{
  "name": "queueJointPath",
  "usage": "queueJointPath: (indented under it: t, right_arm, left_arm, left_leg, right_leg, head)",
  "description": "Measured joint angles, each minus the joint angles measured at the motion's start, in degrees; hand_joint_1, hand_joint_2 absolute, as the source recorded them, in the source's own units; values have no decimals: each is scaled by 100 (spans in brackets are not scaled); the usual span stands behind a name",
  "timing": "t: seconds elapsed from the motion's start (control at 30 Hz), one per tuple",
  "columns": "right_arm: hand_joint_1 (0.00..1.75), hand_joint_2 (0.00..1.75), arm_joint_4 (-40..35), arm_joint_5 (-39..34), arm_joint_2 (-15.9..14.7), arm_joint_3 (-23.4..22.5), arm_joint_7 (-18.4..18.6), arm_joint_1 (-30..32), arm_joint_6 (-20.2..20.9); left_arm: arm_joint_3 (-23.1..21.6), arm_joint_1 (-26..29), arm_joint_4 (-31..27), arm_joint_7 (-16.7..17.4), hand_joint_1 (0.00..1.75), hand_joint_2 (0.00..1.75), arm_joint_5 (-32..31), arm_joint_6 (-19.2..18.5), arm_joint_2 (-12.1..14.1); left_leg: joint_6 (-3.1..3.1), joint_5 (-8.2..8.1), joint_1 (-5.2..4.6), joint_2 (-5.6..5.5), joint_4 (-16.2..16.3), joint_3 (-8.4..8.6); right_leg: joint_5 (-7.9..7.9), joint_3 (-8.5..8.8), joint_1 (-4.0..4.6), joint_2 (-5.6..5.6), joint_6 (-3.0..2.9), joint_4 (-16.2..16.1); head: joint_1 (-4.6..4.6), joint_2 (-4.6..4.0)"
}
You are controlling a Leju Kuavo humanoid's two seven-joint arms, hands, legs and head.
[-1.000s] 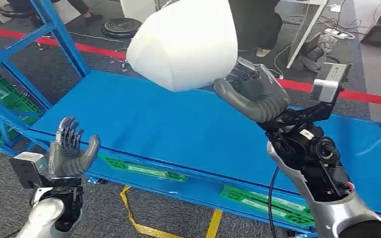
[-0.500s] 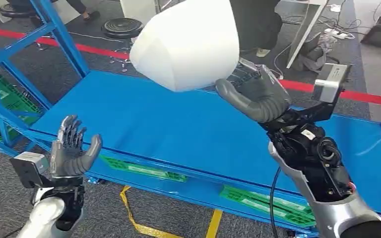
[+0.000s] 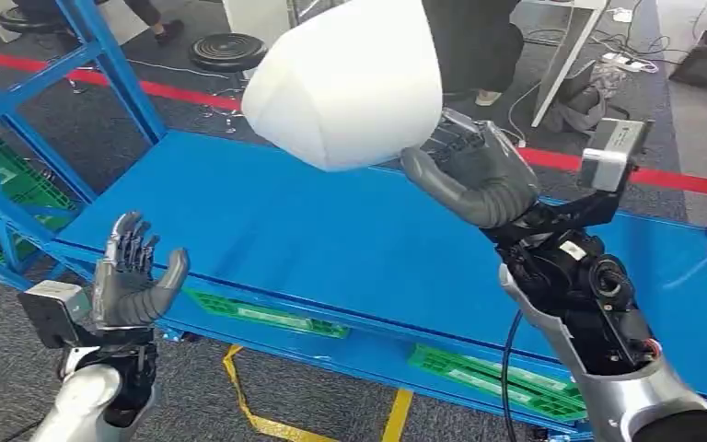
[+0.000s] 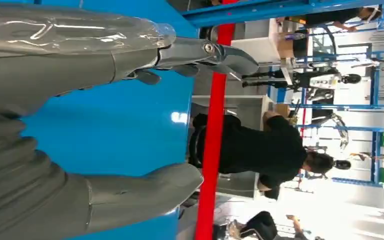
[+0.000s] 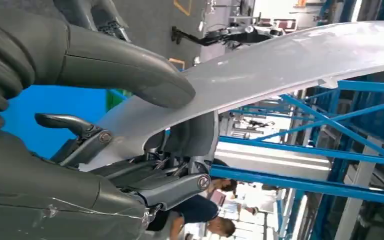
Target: Take the parts from the cabinet and place them on the table.
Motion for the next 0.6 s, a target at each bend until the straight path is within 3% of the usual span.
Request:
queueJointPath:
  t: [0.57, 0.6]
  right_arm:
    - [175, 175, -210, 564, -2, 15, 74, 143, -245]
    - [175, 175, -221, 590, -2, 20, 79, 144, -245]
  left_arm:
    - [0, -27, 0, -2, 0, 175, -13, 85, -11]
    - [0, -31, 0, -2, 0, 175, -13, 85, -11]
  left_leg:
    - [0, 0, 0, 0, 0, 0]
    - [13, -15, -33, 1, 20, -5]
  right_leg:
    - [0, 0, 0, 0, 0, 0]
    - [3, 4, -11, 0, 6, -10]
  head:
    - [0, 0]
    - [-2, 0]
